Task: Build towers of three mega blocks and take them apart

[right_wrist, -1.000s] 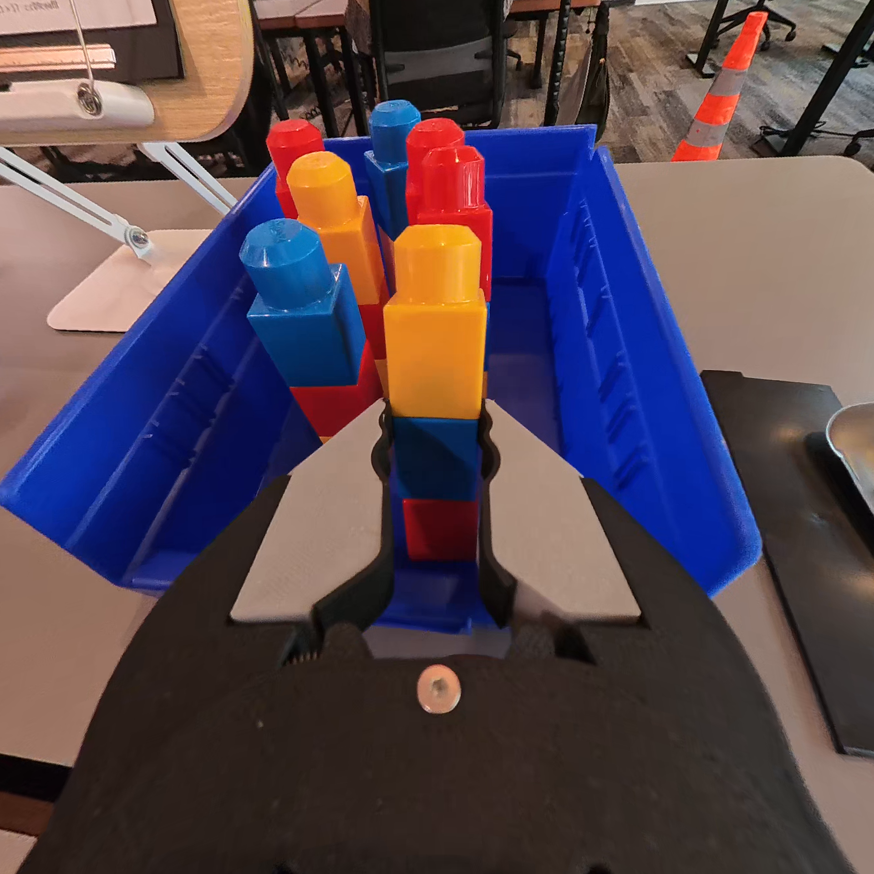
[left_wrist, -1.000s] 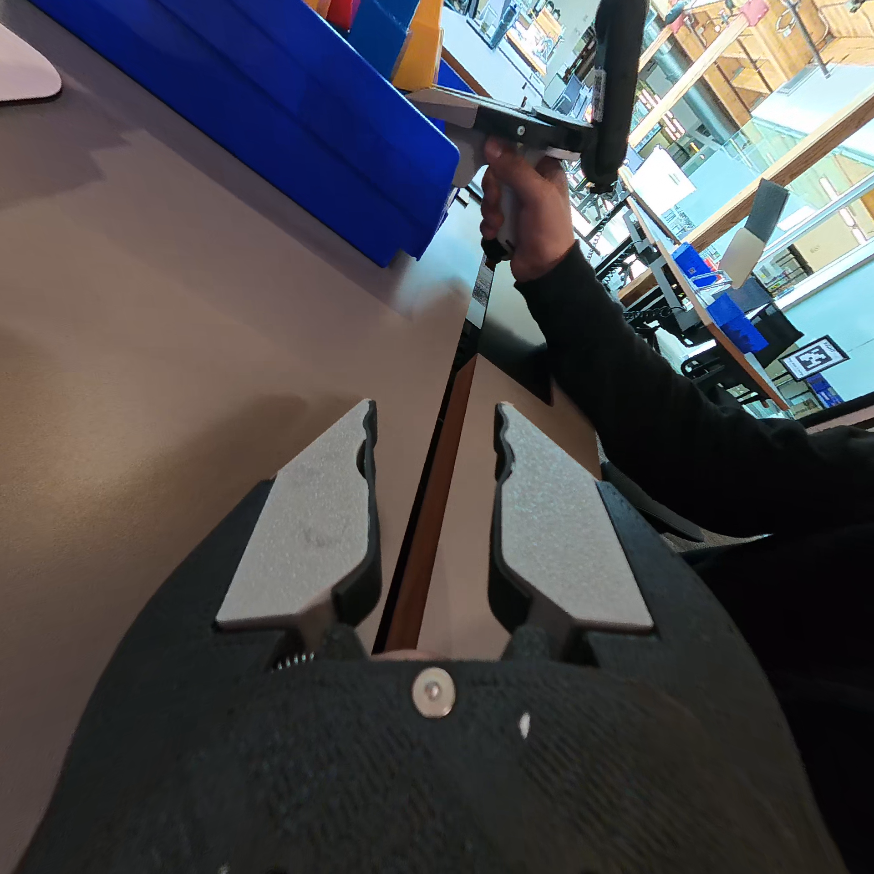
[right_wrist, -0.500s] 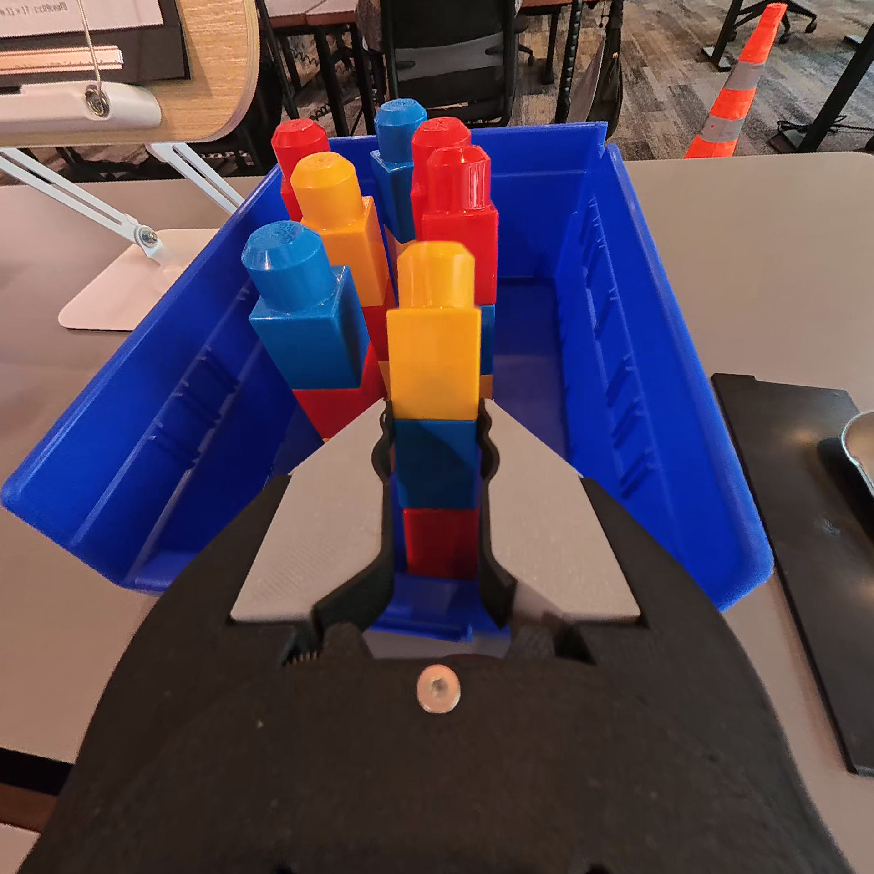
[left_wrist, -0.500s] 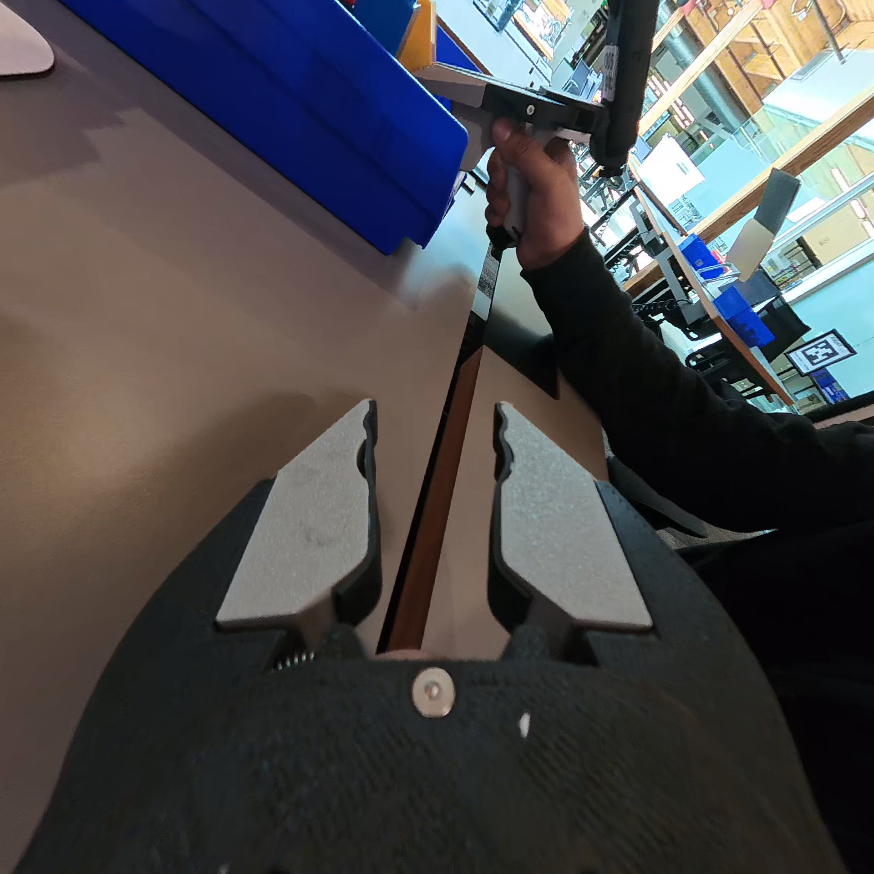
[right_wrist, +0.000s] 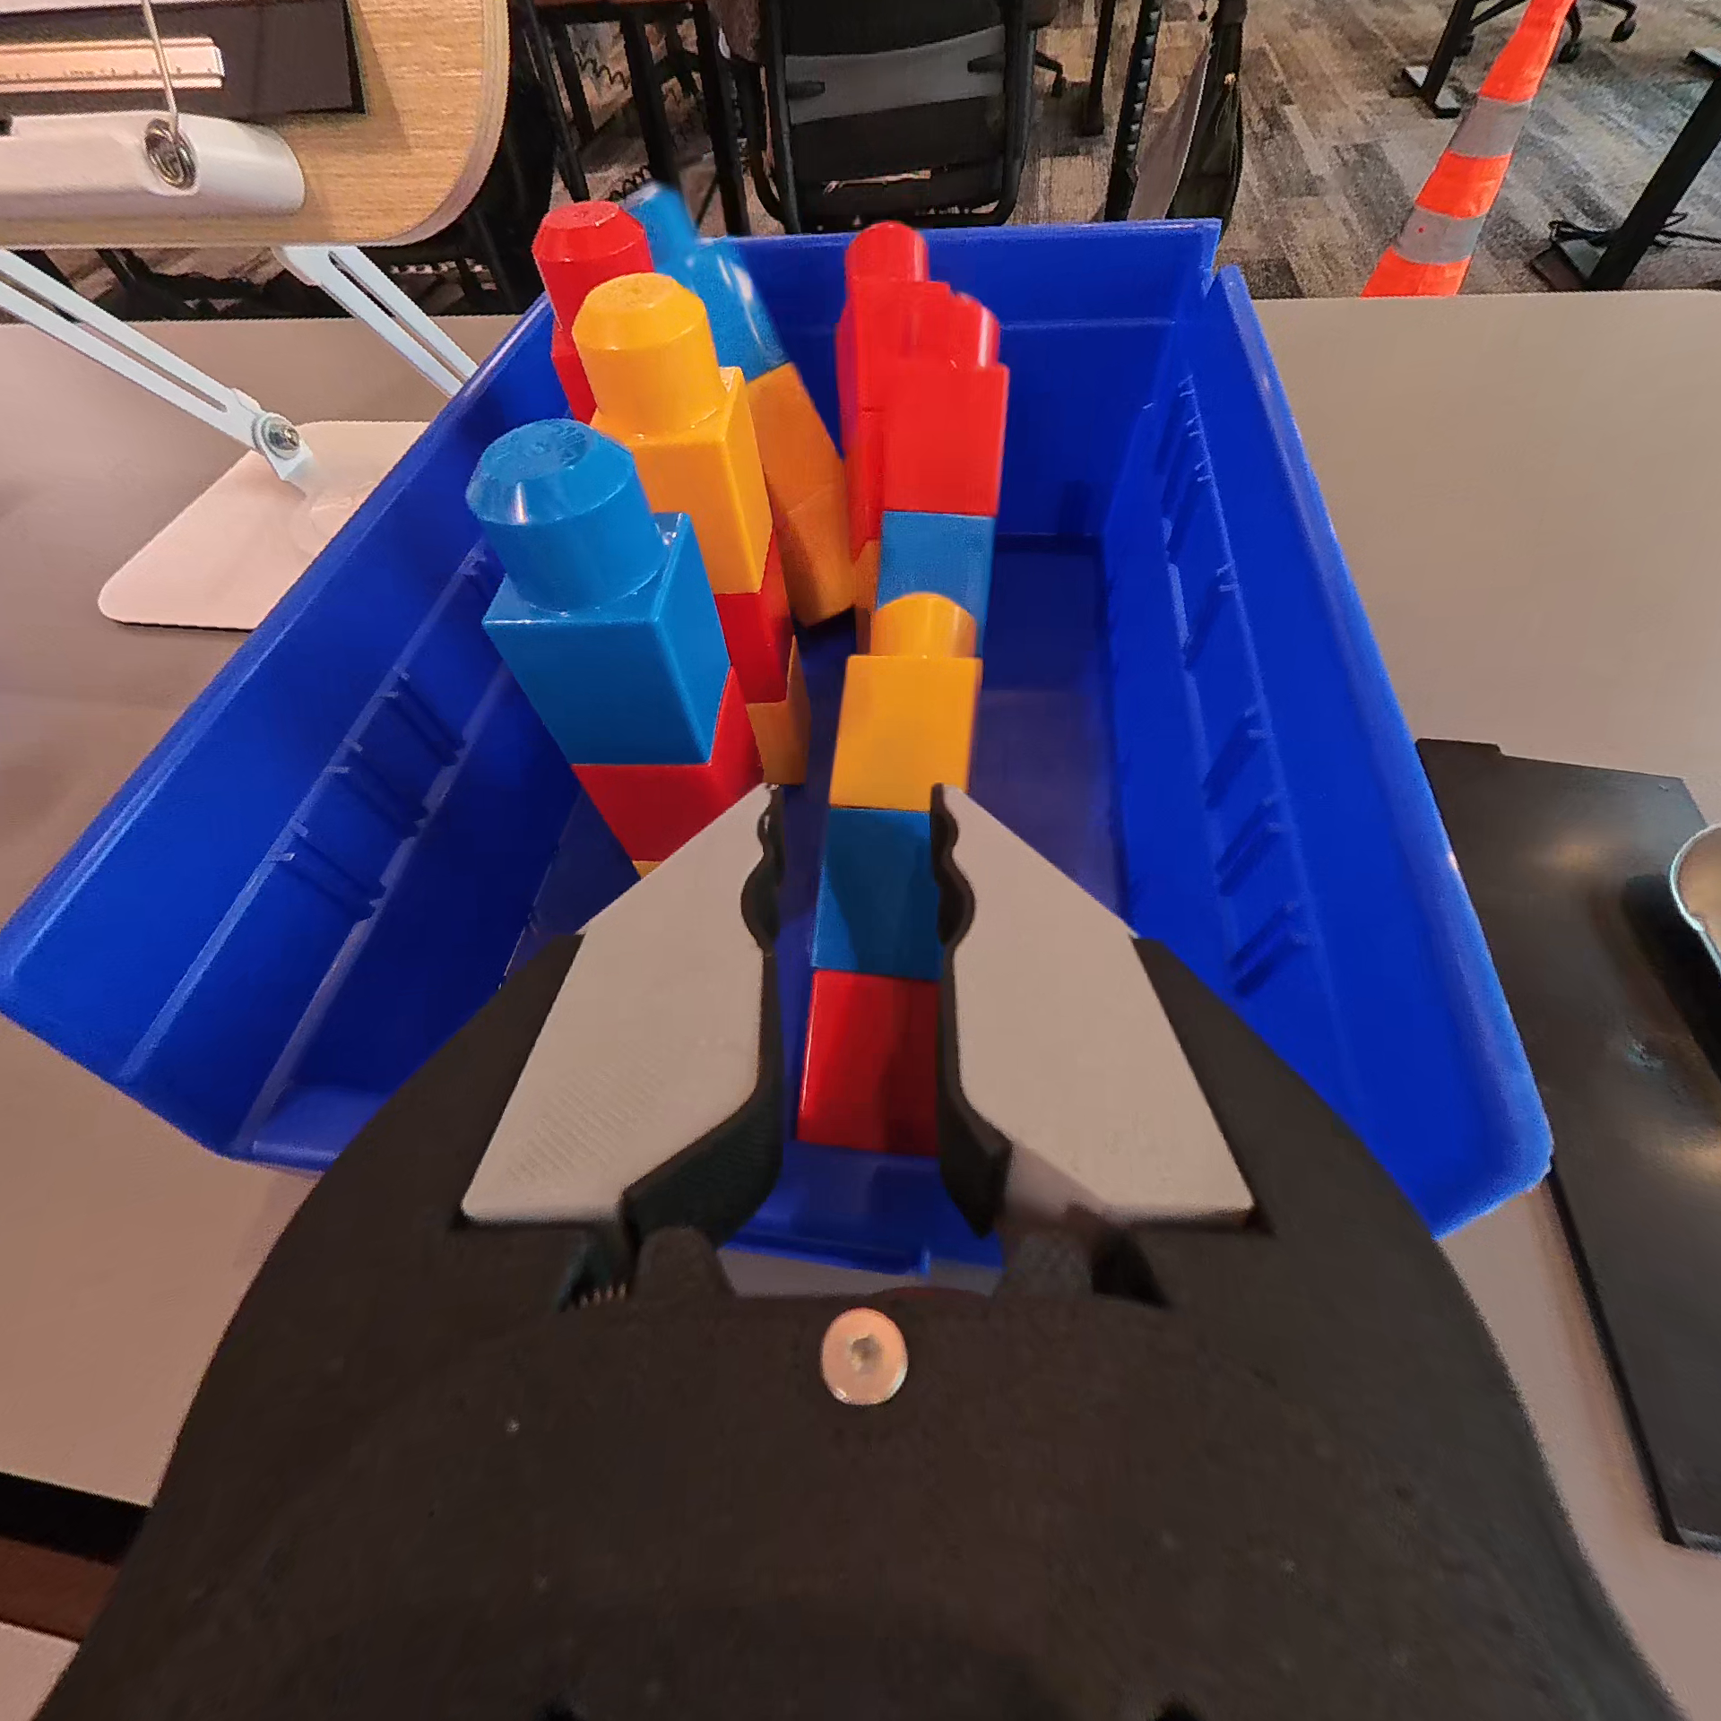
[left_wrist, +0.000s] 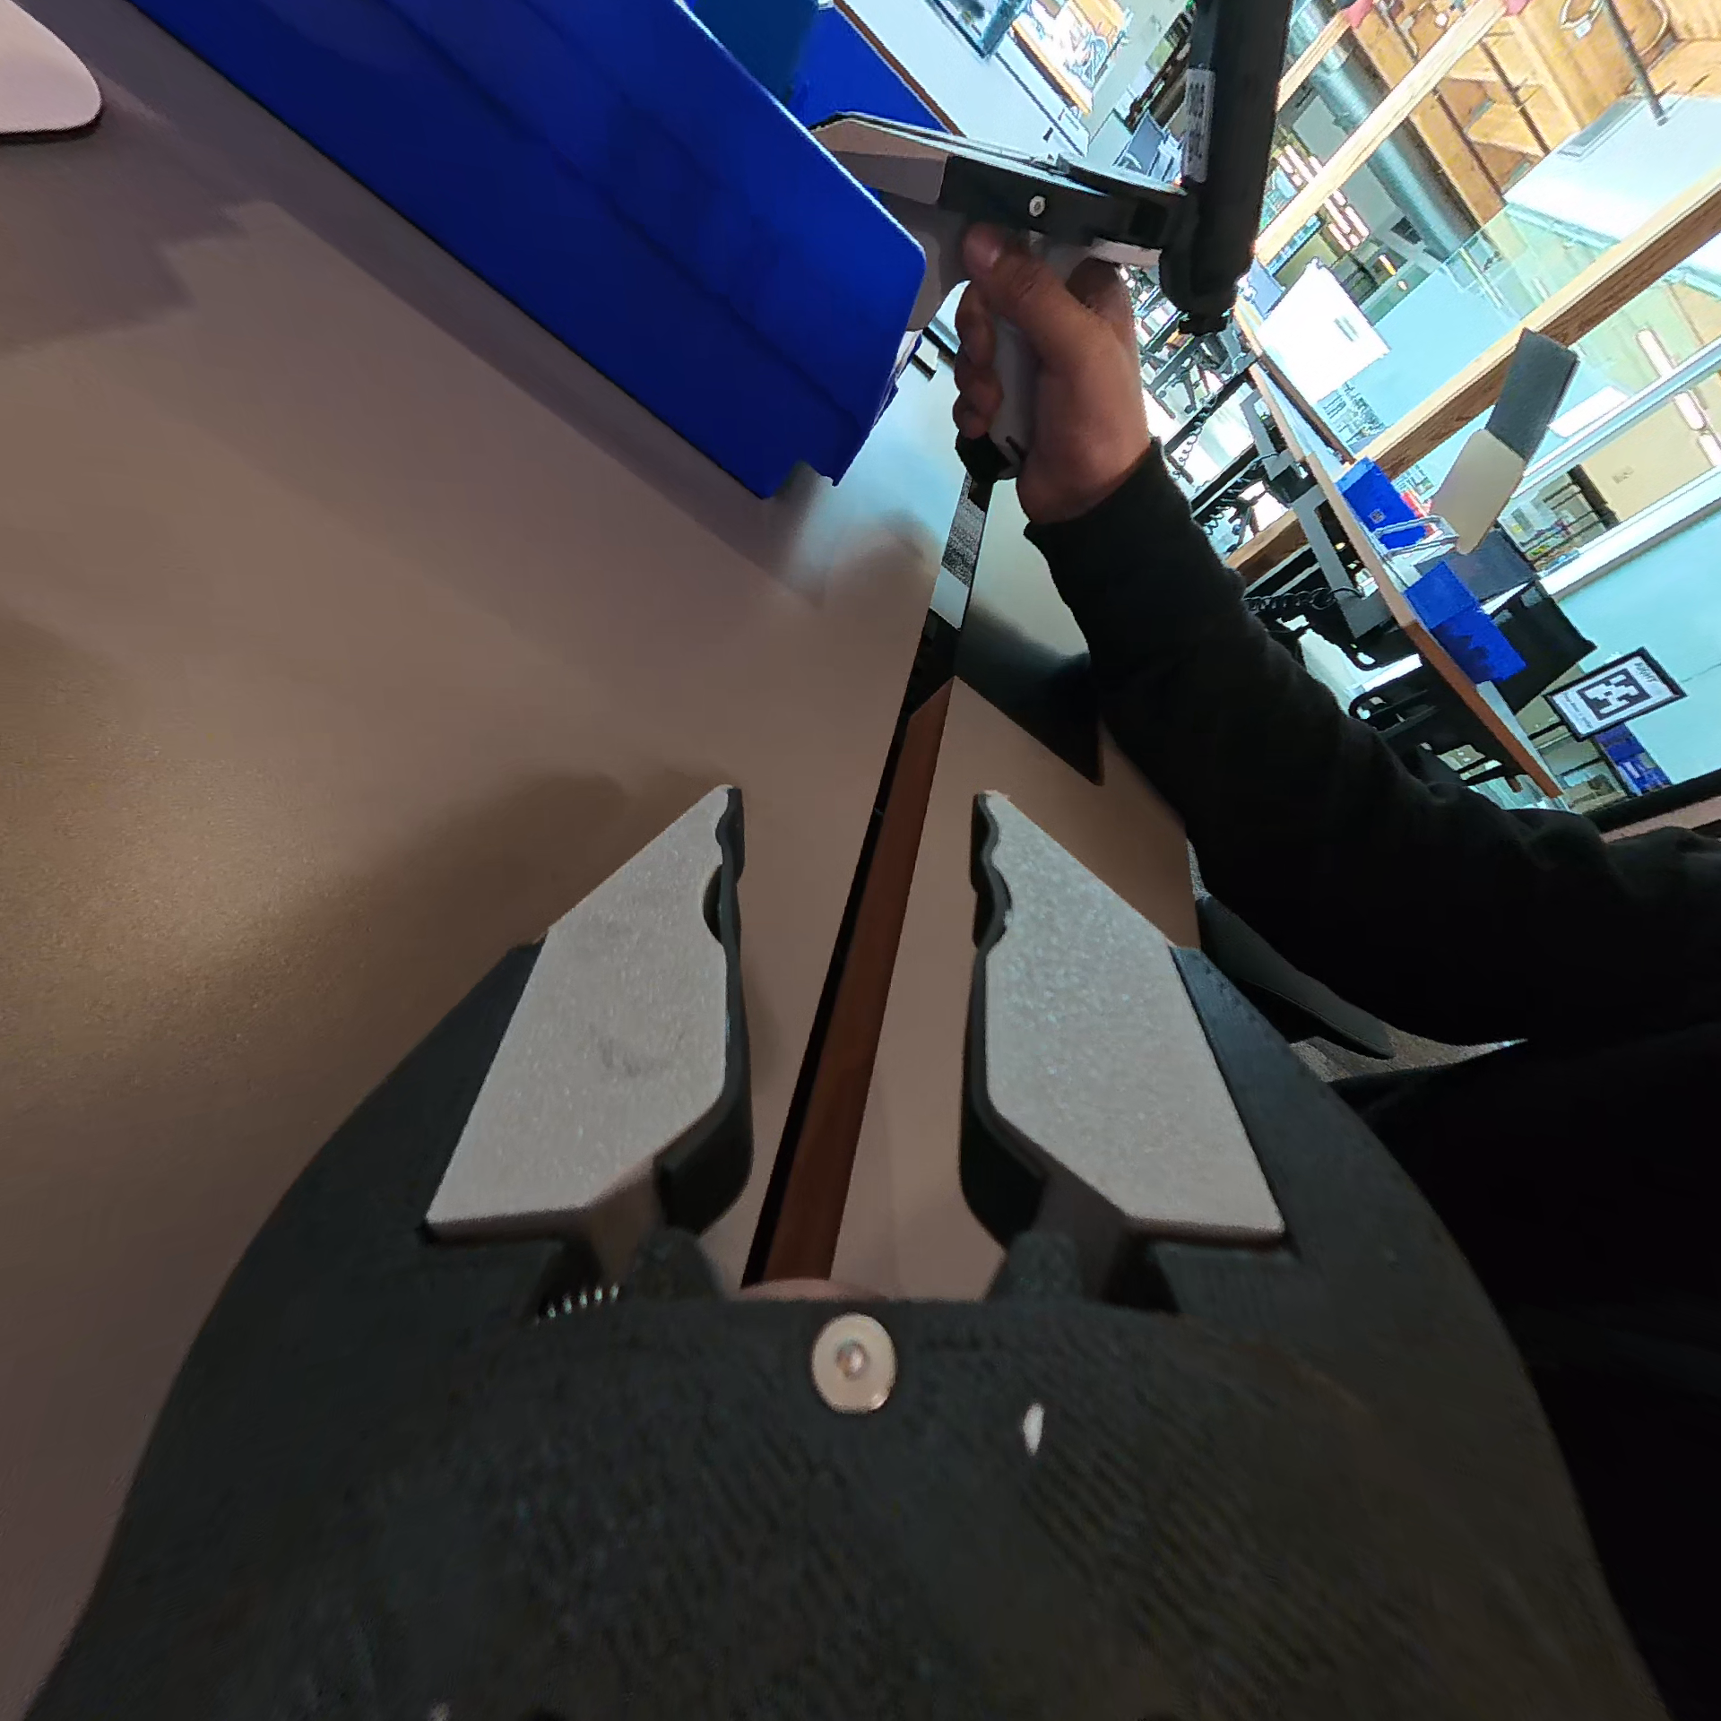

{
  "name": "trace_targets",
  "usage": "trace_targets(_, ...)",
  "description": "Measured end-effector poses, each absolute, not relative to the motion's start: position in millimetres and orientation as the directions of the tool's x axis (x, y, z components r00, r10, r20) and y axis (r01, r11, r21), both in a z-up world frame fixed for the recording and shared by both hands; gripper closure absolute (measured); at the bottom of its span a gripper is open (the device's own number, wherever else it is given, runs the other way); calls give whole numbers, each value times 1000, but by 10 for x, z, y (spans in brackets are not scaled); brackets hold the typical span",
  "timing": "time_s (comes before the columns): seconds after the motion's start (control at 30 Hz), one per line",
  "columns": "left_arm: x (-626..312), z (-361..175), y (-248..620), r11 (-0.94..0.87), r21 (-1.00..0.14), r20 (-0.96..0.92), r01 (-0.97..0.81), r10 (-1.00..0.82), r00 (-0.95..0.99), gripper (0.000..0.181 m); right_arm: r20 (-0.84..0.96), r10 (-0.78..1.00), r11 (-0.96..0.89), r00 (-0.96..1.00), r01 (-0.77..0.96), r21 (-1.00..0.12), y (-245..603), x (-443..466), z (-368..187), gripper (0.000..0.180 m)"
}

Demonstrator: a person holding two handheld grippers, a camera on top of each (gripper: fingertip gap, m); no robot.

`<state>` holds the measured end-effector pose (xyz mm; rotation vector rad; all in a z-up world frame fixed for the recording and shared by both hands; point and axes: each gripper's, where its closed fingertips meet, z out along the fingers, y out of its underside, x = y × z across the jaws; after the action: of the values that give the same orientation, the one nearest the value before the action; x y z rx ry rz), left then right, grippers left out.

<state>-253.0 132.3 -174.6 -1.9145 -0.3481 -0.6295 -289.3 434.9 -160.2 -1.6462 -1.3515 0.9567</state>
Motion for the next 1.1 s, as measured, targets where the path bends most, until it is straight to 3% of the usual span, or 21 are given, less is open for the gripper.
trace_targets(0.63, -2555, -1777, 1317, -415, -748, 582, 518, -33, 813, 134, -84, 982, -147, 169, 403, -903, 4504, -2912, -1485, 137)
trace_targets(1.1, -2521, -1770, 1327, -423, -748, 582, 511, -47, 812, 135, -71, 991, -133, 115, 721, -680, 4573, -3165, -1855, 130)
